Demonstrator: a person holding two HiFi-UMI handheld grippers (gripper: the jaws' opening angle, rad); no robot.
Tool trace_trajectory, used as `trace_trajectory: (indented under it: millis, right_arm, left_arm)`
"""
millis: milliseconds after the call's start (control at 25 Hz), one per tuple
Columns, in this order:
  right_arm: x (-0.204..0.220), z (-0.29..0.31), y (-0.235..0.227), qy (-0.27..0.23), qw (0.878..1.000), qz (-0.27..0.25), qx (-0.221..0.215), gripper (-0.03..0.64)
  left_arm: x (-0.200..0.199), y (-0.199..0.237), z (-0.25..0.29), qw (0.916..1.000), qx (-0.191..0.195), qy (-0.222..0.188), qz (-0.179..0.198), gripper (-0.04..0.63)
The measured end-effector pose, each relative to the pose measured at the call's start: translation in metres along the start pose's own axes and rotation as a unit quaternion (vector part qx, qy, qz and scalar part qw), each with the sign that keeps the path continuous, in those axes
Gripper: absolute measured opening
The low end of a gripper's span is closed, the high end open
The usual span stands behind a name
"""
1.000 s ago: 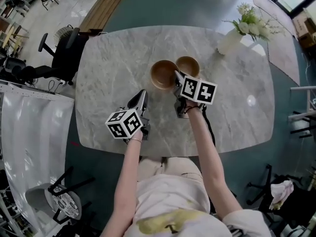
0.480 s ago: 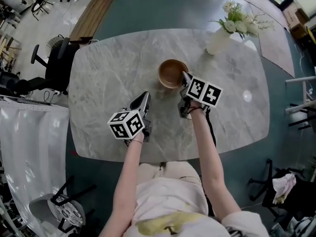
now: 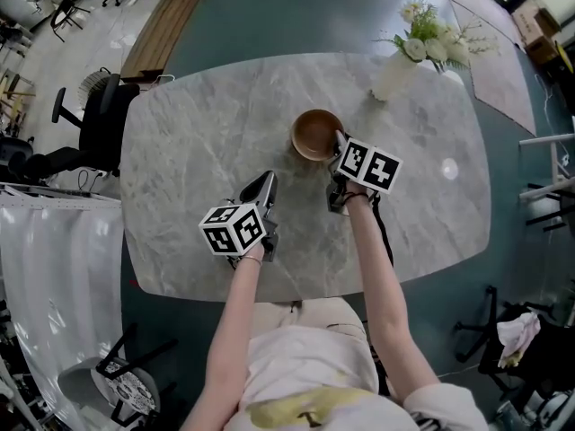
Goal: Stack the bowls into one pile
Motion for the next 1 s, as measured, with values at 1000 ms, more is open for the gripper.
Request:
trace_trajectory:
  millis: [1000]
  right_arm:
    - [-0.002,0.019,0.015,0.025,0.990,-0.137,0.032,0.071]
  left_arm:
    - [0.003,0.009,0.005,0.9997,-0.014,0.008,-0.015,0.000]
Point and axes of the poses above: the fingertips, and each gripper's own axes: z forward along the fingers, y to its left, x out of its underside, the point moved 5 cm from there along -z, backward along the fingers, and after that the axes turned 13 degrees about y, right-handed, at the moved point
